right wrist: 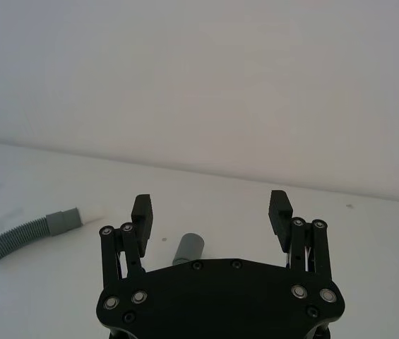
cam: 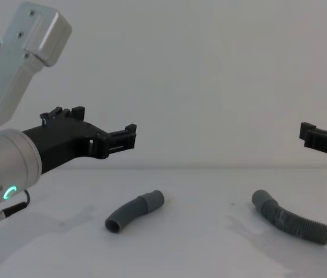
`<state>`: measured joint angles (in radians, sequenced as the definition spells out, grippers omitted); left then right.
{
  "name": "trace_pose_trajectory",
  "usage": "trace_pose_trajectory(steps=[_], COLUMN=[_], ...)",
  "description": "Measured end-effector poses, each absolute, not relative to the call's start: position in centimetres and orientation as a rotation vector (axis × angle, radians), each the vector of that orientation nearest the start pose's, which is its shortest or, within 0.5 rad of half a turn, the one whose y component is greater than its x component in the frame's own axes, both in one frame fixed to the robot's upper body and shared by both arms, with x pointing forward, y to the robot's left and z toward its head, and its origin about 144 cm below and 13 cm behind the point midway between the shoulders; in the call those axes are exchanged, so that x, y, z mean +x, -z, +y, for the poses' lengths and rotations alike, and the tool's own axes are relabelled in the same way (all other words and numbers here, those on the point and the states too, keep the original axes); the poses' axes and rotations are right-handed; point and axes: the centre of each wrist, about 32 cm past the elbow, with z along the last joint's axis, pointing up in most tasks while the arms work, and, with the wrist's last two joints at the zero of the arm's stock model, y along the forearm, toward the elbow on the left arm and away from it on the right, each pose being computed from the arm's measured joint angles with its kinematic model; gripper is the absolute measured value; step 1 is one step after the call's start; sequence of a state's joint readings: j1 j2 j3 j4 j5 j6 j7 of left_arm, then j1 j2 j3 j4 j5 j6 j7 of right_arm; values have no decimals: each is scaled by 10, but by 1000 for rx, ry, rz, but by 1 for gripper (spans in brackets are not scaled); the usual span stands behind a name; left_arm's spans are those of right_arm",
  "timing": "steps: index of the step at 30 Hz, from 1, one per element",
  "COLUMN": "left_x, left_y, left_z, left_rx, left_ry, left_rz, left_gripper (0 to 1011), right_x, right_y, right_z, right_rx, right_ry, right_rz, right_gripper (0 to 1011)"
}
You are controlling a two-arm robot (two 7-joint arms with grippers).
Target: Use both hands to pick up one end of the pipe from the table, align the ends, and insert them.
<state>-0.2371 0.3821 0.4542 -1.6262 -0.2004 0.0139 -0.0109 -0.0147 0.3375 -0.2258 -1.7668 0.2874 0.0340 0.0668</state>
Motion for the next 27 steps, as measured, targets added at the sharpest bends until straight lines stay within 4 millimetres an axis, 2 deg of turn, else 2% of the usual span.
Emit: trace_pose_trajectory(steps=[27], left_x=[492], left_y=[-1204], left_z=[198], left_rx=[61], left_ry=[-1124], left_rz=[-267], left_gripper=[1003], right_x=[443], right_y=[-1189], right_z=[-237], right_rx=[26], right_ry=[1230], right_rz=[-75], right_gripper=[993])
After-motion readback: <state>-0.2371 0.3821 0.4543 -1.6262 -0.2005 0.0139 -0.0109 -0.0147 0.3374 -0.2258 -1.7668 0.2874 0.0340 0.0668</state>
